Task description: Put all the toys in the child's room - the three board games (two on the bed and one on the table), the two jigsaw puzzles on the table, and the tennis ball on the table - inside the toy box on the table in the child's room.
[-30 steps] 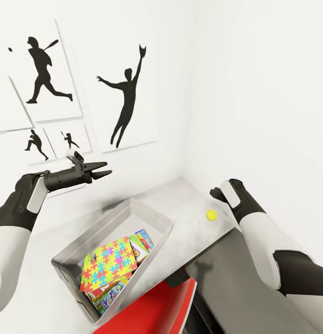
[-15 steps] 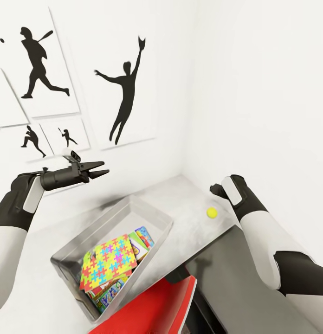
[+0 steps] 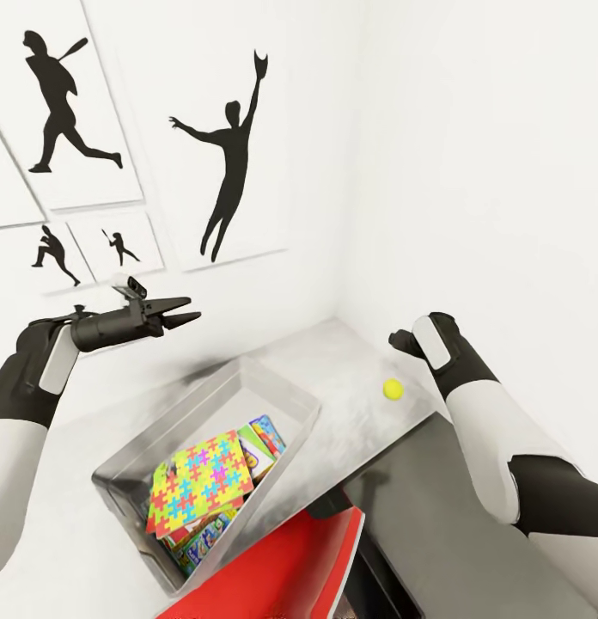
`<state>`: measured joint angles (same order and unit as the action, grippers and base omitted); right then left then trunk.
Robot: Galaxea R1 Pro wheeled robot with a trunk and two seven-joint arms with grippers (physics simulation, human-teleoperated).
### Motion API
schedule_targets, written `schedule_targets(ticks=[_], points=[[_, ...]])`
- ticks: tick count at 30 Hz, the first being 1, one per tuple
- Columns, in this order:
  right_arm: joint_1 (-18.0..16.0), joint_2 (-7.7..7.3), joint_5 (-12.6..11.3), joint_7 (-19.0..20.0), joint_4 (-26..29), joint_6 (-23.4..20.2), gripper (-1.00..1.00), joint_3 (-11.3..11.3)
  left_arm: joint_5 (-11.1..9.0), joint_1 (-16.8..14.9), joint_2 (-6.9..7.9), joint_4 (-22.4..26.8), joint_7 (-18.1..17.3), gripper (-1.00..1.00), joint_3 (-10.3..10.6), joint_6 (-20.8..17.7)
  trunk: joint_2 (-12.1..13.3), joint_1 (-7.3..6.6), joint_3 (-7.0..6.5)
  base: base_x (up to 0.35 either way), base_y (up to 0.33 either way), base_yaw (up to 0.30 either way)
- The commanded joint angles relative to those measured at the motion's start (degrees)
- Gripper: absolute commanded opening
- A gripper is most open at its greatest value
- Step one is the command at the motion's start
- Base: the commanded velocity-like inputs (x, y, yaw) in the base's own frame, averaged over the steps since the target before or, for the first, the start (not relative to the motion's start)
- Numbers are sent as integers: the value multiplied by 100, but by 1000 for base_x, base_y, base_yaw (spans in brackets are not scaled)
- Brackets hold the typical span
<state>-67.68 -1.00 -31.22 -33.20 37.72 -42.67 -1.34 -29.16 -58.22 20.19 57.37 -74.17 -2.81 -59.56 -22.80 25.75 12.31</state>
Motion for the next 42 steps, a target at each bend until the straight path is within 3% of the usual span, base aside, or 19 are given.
schedule_targets(ticks=[1, 10, 17, 20, 29, 42], points=[[-17, -3, -64, -50, 7, -10, 100, 2, -10, -5, 7, 28, -10, 100, 1, -44, -12, 3, 22, 0, 0, 0], [-59, -31, -82, -45, -24, -6, 100, 5, -103, -5, 100, 554, -10, 100, -2, -44, -12, 3, 105, 0, 0, 0], [-61, -33, -84, -46, -35, -5, 100, 10, -853, -5, 378, 1193, -10, 100, 22, -44, -12, 3, 170, 0, 0, 0], [-61, -32, -85, -46, -42, -4, 100, 9, -1067, -7, 489, 1549, -10, 100, 36, -44, -12, 3, 198, 0, 0, 0], [-54, -29, -79, -46, -46, -4, 100, 10, -1178, -37, 586, 2342, -10, 100, 55, -44, -12, 3, 281, 0, 0, 0], [-56, -40, -86, -37, -54, -4, 100, 11, -1172, -40, 599, 2446, -10, 100, 87, -44, -12, 3, 402, 0, 0, 0]])
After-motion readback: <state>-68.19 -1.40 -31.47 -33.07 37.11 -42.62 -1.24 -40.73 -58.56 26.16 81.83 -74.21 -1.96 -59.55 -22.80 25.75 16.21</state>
